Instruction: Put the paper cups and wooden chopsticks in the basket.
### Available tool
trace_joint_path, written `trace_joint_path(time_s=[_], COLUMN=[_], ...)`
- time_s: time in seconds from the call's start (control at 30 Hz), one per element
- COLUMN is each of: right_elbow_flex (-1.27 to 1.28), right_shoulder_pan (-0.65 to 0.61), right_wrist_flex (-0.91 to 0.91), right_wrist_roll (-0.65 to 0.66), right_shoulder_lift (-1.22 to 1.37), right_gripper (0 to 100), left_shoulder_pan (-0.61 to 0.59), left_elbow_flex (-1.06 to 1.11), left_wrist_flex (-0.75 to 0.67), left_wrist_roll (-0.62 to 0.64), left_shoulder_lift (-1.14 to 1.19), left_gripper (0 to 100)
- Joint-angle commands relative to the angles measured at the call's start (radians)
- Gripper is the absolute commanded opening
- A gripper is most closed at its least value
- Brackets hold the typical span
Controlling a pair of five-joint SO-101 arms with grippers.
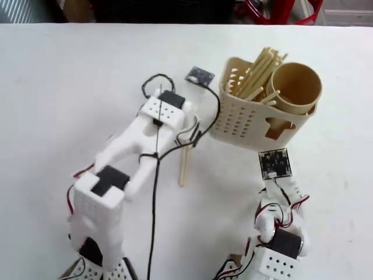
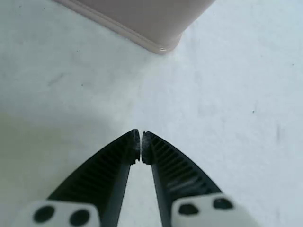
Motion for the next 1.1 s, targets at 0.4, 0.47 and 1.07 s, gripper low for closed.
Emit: trace_joint_path(time_s=[0.4, 0.47, 1.07], right_elbow_flex=[0.003, 0.003, 0.003], right_shoulder_pan=[0.007, 0.005, 0.004], right_wrist_flex=[-0.022, -0.022, -0.022], right_wrist_roll=[0.003, 0.003, 0.003], right_shoulder_lift=[-0.013, -0.013, -0.013], right_gripper=[2.6, 2.6, 2.6], left_shoulder_pan=[-0.068, -0.116, -0.177], left_elbow_flex=[-0.015, -0.014, -0.138], left_wrist_flex=[-0.014, -0.018, -0.005], left_wrist_roll=[0.11, 0.107, -0.133], left_shoulder_lift=[0.05, 0.05, 0.05], left_gripper=[18, 18, 18])
